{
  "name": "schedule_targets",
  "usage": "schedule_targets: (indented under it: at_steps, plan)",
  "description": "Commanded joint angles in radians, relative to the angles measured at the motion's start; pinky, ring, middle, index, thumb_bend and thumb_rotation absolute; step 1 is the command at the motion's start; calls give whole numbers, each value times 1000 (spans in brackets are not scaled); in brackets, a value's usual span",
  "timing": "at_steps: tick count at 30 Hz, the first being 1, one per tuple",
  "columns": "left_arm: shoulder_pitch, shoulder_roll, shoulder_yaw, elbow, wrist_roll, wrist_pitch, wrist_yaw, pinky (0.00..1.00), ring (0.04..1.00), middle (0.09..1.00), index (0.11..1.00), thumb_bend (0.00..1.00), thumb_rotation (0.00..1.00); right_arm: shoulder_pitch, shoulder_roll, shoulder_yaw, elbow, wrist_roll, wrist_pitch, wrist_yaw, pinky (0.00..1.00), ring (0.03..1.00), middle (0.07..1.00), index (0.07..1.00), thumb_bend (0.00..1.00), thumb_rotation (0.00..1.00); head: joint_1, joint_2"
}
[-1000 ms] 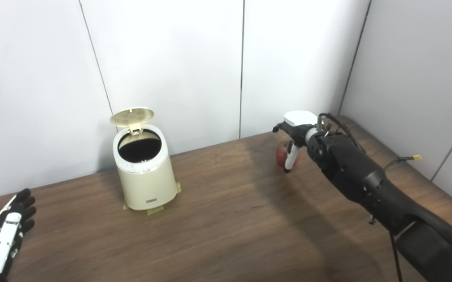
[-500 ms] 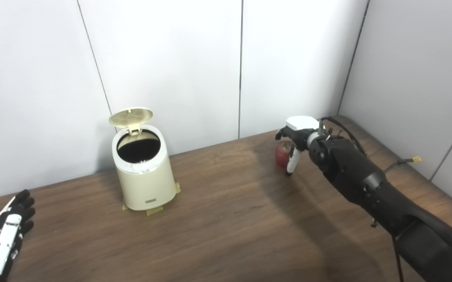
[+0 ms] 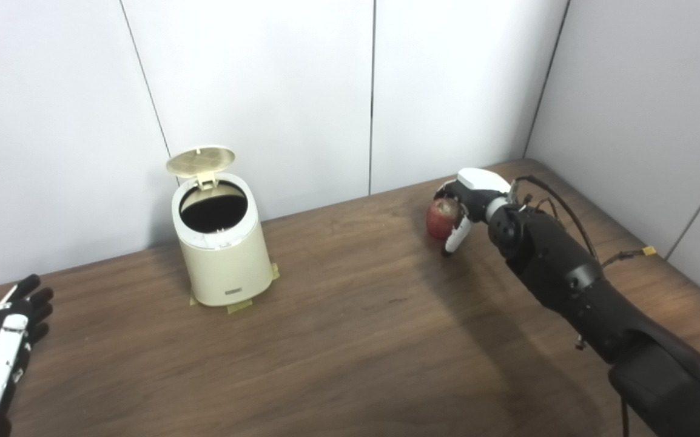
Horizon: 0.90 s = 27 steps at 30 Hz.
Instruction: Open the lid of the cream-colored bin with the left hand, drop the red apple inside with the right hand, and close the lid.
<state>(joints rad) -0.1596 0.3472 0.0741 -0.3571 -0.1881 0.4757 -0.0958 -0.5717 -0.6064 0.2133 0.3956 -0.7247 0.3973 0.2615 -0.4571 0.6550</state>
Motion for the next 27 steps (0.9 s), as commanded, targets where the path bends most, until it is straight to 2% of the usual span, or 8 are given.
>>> schedule_targets:
  at_steps: [1,7,17,18,20,21,23,27]
  plan:
    - [-29,32,-1,-28,-15,-6,16,951,951,937,959,382,812,-28,-14,-21,-29,13,-8,-40,690,757,787,768,914,116,-2,2]
    - [-32,54,-18,-36,-43,-6,35,974,957,943,965,352,810,-16,-5,3,-35,-14,10,-62,655,744,773,764,908,133,-2,6]
    - [-35,84,-55,-47,-80,-6,90,969,954,949,967,358,790,2,13,-2,-50,-11,0,-123,608,708,742,737,867,62,0,8]
    - [-36,88,-59,-48,-83,-6,95,966,955,949,966,350,791,6,15,-10,-47,-7,-13,-149,603,698,736,727,864,52,2,8]
    - [-37,95,-68,-51,-87,-6,103,966,959,955,972,342,805,16,24,-33,-39,9,-54,-218,550,596,654,666,847,10,3,9]
    - [-37,98,-73,-52,-90,-6,109,967,961,956,974,340,810,21,31,-47,-30,16,-76,-260,535,560,569,587,691,5,4,11]
    - [-36,102,-79,-53,-99,-6,119,973,968,959,978,330,813,25,40,-65,-10,26,-106,-319,500,455,516,518,555,0,5,11]
    - [-35,115,-98,-57,-106,-6,141,975,964,953,975,313,825,23,46,-75,8,40,-134,-359,552,469,496,470,522,0,10,12]
